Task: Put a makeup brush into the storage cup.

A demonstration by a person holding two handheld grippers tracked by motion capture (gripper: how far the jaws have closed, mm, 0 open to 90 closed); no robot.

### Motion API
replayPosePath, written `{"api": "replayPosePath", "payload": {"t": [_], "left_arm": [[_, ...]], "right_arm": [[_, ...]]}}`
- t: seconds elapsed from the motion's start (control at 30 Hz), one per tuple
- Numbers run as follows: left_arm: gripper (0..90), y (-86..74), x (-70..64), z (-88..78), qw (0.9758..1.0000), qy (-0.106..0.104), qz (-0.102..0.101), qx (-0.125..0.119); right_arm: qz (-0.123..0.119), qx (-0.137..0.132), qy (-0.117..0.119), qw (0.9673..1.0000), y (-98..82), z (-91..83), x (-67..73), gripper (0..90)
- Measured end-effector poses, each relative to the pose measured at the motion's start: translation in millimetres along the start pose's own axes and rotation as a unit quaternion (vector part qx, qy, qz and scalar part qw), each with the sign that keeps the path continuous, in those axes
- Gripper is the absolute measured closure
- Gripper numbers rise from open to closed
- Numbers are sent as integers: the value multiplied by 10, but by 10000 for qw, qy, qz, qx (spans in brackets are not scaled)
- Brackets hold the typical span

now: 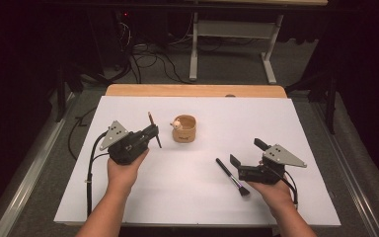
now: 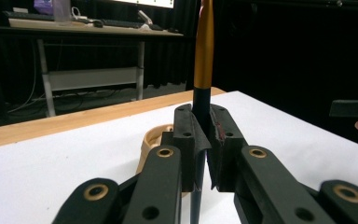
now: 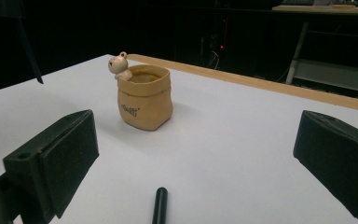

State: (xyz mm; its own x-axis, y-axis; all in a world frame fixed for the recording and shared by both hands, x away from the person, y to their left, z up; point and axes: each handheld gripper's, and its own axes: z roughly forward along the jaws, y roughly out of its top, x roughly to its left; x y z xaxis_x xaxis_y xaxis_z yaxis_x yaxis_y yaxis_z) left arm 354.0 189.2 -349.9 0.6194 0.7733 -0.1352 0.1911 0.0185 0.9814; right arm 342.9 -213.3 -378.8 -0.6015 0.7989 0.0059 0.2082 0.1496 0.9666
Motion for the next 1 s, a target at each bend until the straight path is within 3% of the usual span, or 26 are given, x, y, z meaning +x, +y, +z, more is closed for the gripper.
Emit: {"api": "replayPosePath", "payload": {"t": [1.0], "left_arm": [[828, 368, 39, 597, 9999, -39, -97, -95]], "right_arm": [[-23, -21, 59, 10000, -4, 2, 21, 12]]}}
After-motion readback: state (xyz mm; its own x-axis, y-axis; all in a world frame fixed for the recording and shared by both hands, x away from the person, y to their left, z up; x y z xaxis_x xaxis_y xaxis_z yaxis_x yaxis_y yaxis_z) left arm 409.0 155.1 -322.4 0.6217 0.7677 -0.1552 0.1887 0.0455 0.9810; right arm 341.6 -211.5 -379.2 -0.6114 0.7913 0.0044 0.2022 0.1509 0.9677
